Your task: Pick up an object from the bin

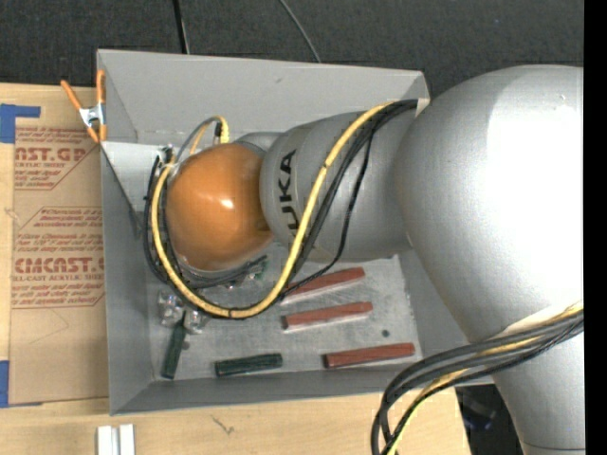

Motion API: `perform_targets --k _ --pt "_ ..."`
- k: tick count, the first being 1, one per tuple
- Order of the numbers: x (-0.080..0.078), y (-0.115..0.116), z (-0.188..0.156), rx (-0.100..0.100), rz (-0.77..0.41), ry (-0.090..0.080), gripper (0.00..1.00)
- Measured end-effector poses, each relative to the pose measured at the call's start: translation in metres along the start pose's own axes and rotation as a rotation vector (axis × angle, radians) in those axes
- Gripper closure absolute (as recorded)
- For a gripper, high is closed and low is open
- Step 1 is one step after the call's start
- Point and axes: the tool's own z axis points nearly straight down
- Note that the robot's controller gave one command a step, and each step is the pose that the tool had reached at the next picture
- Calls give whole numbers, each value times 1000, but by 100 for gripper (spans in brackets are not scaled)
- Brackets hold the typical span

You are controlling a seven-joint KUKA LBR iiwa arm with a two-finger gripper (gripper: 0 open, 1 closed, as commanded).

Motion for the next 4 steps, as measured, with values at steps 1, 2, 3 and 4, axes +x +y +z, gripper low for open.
perform_targets --k 1,2,3,4 --pt "0 0 0 0 0 0 100" --pt "1 2 -3 -4 0 2 100" --pt "19 4 -34 -9 -137 5 100" --pt "19 4 -34 -9 -137 5 100"
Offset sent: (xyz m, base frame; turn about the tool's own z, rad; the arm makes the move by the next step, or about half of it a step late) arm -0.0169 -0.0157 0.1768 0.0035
